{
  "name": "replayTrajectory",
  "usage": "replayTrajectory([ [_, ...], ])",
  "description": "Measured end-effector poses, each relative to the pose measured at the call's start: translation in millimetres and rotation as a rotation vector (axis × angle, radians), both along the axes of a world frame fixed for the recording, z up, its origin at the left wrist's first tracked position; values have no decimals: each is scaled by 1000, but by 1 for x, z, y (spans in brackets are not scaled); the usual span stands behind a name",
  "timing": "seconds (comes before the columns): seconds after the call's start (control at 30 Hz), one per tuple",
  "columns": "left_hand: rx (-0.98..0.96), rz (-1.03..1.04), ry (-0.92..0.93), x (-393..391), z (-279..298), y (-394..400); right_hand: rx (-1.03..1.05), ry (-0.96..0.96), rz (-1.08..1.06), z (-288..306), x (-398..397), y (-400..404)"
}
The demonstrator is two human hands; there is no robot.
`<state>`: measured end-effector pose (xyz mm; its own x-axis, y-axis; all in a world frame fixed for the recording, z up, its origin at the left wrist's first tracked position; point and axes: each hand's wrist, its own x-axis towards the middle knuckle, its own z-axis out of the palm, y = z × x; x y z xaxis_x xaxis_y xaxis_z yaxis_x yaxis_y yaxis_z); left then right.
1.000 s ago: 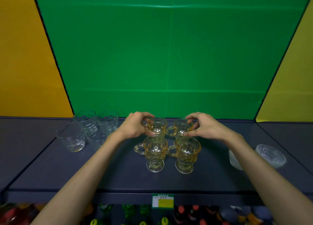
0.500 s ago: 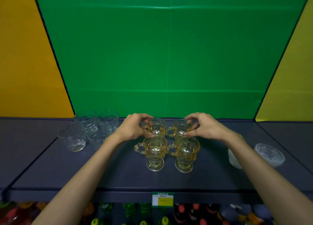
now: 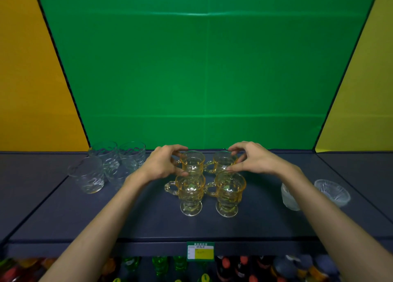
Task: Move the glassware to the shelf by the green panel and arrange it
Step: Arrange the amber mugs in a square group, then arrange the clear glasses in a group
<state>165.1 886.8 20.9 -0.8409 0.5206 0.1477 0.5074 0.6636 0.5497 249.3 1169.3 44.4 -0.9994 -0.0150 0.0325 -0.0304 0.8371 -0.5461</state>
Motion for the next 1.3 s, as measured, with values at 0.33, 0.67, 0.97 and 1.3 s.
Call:
replayTrajectory([
  [0.33, -195, 125, 159, 9, 30, -16, 75, 146, -17, 11, -5, -2],
  [0.67, -447, 310, 474, 40, 49, -23, 374, 287, 69, 19, -12, -48],
  [0.97, -507, 420, 482, 22, 56, -78, 430, 310, 96, 34, -34, -116],
  [1.3, -546, 374, 430, -39, 52, -179, 448, 252, 5, 33, -78, -225],
])
